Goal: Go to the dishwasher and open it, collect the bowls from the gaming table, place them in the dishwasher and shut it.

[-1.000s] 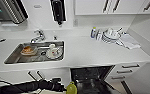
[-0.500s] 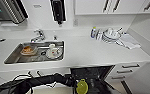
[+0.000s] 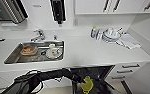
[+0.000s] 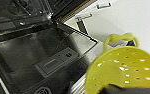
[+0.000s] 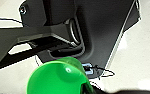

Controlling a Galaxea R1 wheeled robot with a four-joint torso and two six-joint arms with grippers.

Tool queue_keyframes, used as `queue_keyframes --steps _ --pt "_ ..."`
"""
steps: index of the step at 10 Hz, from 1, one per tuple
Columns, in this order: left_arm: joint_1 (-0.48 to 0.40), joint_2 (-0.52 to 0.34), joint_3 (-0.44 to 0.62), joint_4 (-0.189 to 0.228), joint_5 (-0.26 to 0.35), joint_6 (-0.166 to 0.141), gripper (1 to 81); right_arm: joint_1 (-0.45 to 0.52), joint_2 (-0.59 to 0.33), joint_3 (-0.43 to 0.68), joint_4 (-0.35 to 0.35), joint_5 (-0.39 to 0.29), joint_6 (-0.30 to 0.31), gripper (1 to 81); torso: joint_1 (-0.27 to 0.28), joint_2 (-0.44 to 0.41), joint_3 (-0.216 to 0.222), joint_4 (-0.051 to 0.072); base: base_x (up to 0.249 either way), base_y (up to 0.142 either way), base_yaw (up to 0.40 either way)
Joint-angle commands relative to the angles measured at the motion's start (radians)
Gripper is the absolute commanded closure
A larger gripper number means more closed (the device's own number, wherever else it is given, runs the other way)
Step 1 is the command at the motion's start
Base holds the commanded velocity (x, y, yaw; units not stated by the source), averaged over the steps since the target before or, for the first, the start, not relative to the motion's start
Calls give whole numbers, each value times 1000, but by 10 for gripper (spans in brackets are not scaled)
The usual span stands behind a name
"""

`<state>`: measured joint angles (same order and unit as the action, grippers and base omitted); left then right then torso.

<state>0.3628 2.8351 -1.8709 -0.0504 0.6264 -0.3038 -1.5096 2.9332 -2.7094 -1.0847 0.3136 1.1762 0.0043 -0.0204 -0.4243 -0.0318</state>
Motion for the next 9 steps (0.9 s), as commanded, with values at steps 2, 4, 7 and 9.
queue_keyframes --steps 2,4,7,9 --pt "-156 32 2 -19 47 -17 10 -4 -4 5 -6 -33 2 811 0 0 0 0 0 0 0" --pt "-100 -47 37 -23 49 -11 10 1 -30 -4 -3 1 3 811 0 0 0 0 0 0 0" --pt "110 -310 246 21 30 55 10 25 -206 19 5 137 48 811 0 0 0 0 0 0 0" --pt "267 -420 320 84 -23 69 10 54 -260 37 5 139 80 811 0 0 0 0 0 0 0"
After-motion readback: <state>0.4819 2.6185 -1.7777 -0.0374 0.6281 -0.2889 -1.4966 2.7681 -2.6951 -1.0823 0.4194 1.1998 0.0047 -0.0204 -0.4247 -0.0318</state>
